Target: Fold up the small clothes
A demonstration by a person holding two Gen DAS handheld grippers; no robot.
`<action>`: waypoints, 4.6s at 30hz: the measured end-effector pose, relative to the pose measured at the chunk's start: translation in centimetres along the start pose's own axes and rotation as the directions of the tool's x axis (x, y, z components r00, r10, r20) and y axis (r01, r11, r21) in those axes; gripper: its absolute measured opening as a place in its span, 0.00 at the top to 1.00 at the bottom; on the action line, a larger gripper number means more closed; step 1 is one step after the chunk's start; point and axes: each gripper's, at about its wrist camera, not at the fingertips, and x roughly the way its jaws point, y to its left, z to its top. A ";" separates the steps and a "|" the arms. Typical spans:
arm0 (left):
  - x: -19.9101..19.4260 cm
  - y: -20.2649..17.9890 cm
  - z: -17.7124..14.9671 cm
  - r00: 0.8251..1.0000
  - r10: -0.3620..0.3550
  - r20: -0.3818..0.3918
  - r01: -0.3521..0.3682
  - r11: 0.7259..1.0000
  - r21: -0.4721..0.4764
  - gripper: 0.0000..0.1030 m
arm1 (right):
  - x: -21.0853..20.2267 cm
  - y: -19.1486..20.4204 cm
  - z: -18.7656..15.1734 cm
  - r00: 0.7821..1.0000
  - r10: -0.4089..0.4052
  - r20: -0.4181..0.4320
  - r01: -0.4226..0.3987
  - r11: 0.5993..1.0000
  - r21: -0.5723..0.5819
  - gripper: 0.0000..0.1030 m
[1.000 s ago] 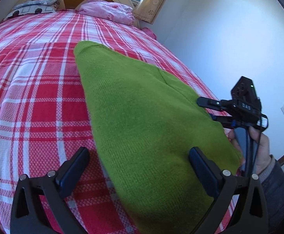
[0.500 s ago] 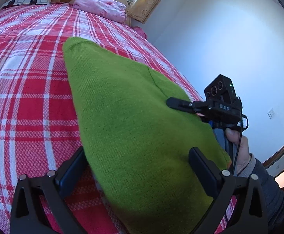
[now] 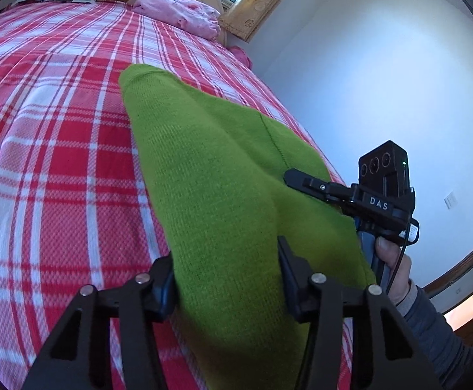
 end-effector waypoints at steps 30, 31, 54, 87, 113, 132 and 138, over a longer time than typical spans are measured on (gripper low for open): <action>-16.8 1.0 -6.5 0.959 0.230 0.164 -0.232 0.973 -0.005 0.57 | 4.1 17.2 -7.0 0.970 0.235 -0.068 -0.241 0.966 -0.096 0.69; -17.2 1.3 -6.7 0.956 0.238 0.169 -0.239 0.971 -0.014 0.57 | 4.7 17.8 -7.2 0.967 0.243 -0.075 -0.250 0.964 -0.096 0.69; -24.5 7.9 -10.3 0.900 0.383 0.207 -0.365 0.923 -0.120 0.57 | 15.1 27.4 -10.1 0.915 0.327 -0.236 -0.363 0.923 -0.128 0.69; -28.6 13.3 -15.1 0.864 0.472 0.173 -0.427 0.871 -0.243 0.57 | 25.9 34.6 -13.5 0.843 0.319 -0.433 -0.408 0.904 -0.128 0.69; -31.3 14.0 -16.9 0.793 0.579 0.191 -0.520 0.806 -0.284 0.11 | 20.1 34.7 -15.1 0.910 0.161 -0.381 -0.291 0.905 -0.311 0.43; -32.5 9.4 -16.4 0.728 0.627 0.278 -0.578 0.779 -0.245 0.01 | 10.3 36.7 -17.7 0.993 -0.088 -0.084 0.042 0.895 -0.443 0.35; -33.5 5.9 -15.9 0.717 0.604 0.349 -0.582 0.794 -0.179 0.01 | 4.6 39.3 -19.2 0.996 -0.055 0.074 0.084 0.870 -0.486 0.35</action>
